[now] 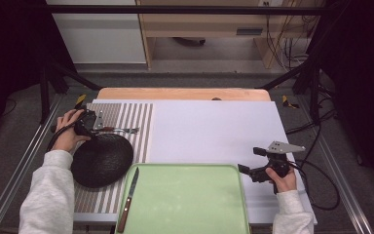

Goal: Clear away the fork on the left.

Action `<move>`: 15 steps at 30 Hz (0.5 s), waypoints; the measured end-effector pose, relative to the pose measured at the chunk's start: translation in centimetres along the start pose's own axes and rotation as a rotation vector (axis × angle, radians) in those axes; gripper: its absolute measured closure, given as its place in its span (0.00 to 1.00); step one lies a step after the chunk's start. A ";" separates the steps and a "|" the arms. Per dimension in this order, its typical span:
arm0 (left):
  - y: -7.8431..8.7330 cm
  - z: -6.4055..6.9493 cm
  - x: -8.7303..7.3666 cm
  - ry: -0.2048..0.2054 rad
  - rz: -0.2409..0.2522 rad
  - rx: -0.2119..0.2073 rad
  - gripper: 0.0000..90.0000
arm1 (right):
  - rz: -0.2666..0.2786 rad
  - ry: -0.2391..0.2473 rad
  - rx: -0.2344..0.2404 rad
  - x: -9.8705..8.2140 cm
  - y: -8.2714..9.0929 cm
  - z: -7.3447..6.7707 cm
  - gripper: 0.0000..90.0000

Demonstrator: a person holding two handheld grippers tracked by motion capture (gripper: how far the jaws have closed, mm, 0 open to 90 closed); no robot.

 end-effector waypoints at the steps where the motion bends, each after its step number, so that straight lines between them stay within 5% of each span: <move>1: -0.1 0.0 0.0 -0.009 -0.008 -0.005 0.25 | -0.001 0.001 0.000 0.0 0.0 0.0 0.01; 15: -0.8 0.3 0.3 -0.079 -0.040 -0.008 0.38 | 0.001 -0.001 0.000 0.0 0.1 0.0 0.01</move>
Point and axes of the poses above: each handheld gripper's, and its own axes: y roughly backward along the jaws, x roughly out of its top, z roughly to its right, the point moved 2 cm from there along -y, roughly forward along the jaws, and after that the axes turned 6 degrees about -x, right-handed, at the moved point
